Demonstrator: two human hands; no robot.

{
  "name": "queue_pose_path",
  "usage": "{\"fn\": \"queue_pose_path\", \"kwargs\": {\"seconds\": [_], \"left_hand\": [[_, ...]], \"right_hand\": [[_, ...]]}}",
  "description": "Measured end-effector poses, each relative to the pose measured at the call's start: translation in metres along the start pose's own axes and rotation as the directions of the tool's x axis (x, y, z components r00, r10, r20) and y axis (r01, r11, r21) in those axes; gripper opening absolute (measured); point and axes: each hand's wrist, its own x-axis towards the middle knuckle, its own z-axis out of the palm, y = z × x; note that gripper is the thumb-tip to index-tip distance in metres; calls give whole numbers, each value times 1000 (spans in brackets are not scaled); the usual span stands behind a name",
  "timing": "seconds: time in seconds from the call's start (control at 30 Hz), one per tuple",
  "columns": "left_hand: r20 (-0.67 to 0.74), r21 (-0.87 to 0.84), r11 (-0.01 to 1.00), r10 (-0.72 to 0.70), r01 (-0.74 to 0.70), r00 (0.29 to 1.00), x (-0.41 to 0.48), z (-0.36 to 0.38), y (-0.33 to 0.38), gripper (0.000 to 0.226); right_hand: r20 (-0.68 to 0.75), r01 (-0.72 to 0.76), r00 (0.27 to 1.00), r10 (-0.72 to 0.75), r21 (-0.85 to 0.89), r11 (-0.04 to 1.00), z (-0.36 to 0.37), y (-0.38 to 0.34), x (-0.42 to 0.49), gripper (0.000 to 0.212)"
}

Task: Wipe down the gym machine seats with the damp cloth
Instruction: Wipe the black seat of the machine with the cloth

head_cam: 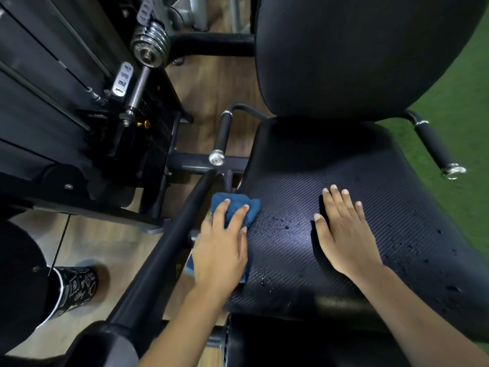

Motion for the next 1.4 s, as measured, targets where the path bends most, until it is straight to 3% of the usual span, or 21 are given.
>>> {"fn": "queue_pose_path", "kwargs": {"seconds": [0.1, 0.17, 0.37, 0.5, 0.57, 0.7, 0.77, 0.93, 1.1, 1.23, 1.4], "left_hand": [[-25, 48, 991, -126, 127, 992, 25, 5, 23, 43], [-34, 108, 987, -118, 121, 992, 39, 9, 49, 45], [44, 113, 970, 214, -218, 976, 10, 29, 118, 47], [-5, 128, 933, 339, -335, 941, -16, 24, 86, 44], [-18, 181, 953, 252, -245, 968, -12, 18, 62, 43], [-58, 216, 966, -133, 143, 989, 33, 18, 71, 44], [-61, 207, 962, -168, 177, 984, 51, 26, 98, 46], [-29, 191, 974, 129, -121, 991, 22, 44, 155, 44], [-91, 160, 935, 334, -317, 938, -42, 32, 118, 40], [-211, 218, 955, 248, -202, 945, -58, 17, 45, 39], [-399, 98, 992, -30, 75, 916, -63, 18, 3, 37]], "right_hand": [[-1, -2, 1000, 2, 1, 1000, -2, 12, -13, 76], [-18, 1, 1000, -1, 5, 1000, -4, 20, -20, 76], [-65, 3, 998, -3, 2, 1000, -6, 52, -37, 73], [-54, 14, 998, -12, 33, 999, -8, 62, -39, 76], [-42, 18, 999, -16, 37, 999, -9, 67, -38, 74], [-12, 35, 999, -35, 14, 999, -10, 76, -40, 70], [-9, 48, 999, -48, 8, 999, -12, 80, -41, 67], [-9, 44, 999, -44, -5, 999, -15, 92, -49, 71], [-6, 104, 994, -105, -51, 993, -14, 90, -56, 74], [-7, 197, 980, -198, -79, 977, -9, 74, -66, 70], [-16, 278, 960, -281, -111, 954, -6, 61, -80, 67]]}}
